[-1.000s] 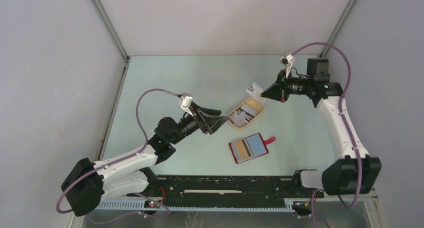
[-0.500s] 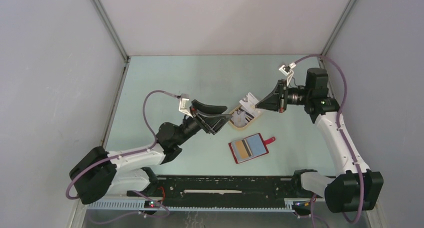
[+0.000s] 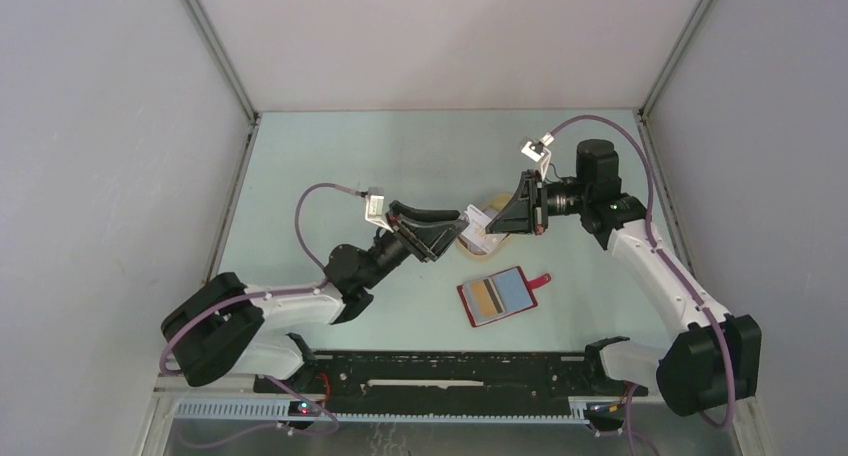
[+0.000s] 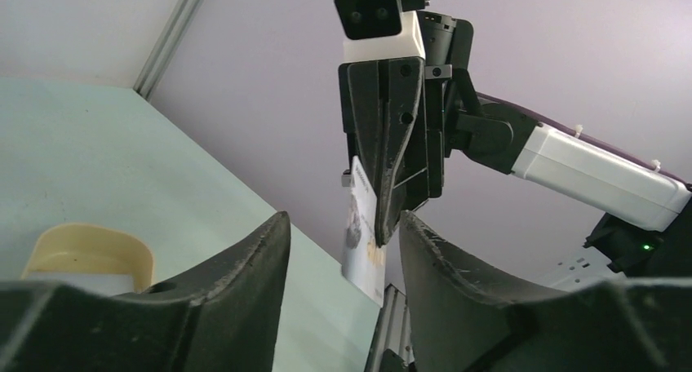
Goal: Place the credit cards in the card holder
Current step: Pick up the credit card from the storage box.
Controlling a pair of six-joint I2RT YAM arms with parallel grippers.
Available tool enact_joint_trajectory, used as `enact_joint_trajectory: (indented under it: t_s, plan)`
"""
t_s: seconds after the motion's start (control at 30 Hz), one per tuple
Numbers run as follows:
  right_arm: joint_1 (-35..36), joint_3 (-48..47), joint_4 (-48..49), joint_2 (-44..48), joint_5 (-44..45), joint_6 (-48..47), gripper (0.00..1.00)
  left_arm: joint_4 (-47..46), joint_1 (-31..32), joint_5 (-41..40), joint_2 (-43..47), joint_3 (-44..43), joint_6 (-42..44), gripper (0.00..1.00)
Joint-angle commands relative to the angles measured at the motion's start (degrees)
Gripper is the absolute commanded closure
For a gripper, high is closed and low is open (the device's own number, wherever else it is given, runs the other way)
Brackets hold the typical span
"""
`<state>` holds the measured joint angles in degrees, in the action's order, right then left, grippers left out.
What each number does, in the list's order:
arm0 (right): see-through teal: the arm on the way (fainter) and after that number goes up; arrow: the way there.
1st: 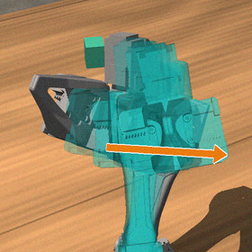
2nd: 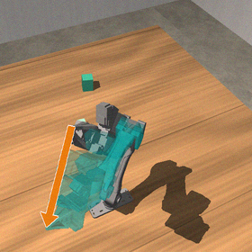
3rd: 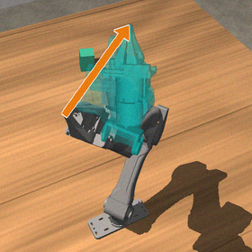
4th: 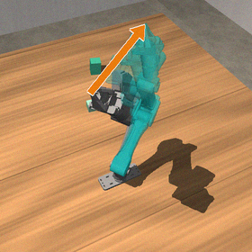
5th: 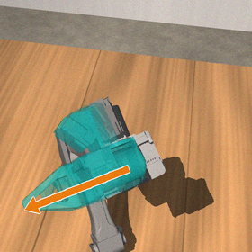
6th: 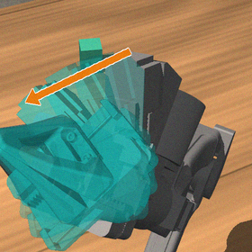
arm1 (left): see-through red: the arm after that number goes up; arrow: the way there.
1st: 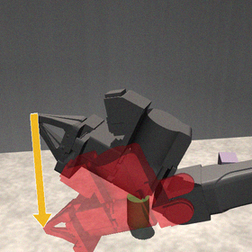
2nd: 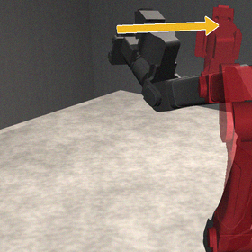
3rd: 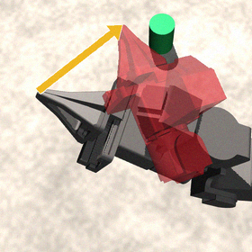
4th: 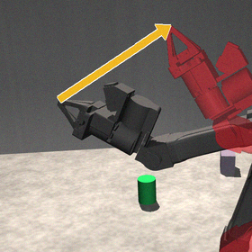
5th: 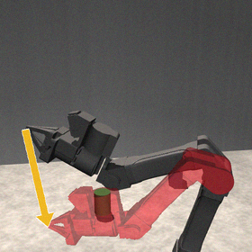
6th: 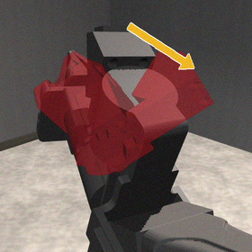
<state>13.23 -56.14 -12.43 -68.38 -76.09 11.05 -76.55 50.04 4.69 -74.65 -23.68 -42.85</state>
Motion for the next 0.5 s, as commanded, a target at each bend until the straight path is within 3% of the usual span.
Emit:
enact_joint_trajectory:
  t_s: [0.0,0.2,0.47]
  plan:
    - [0.91,-0.72,2.22,-1.58,0.59,0.82,1.00,-4.21,0.23,0.87,-1.97,-1.78,-2.00,0.46]
    - [1.27,-0.72,2.70,-2.02,2.31,0.55,1.00,-4.72,0.28,2.56,-3.19,-1.70,-2.90,0.58]
    - [1.39,-0.67,1.17,-2.64,2.03,-1.56,1.00,-5.53,0.10,4.61,-3.19,-1.81,-1.60,0.93]
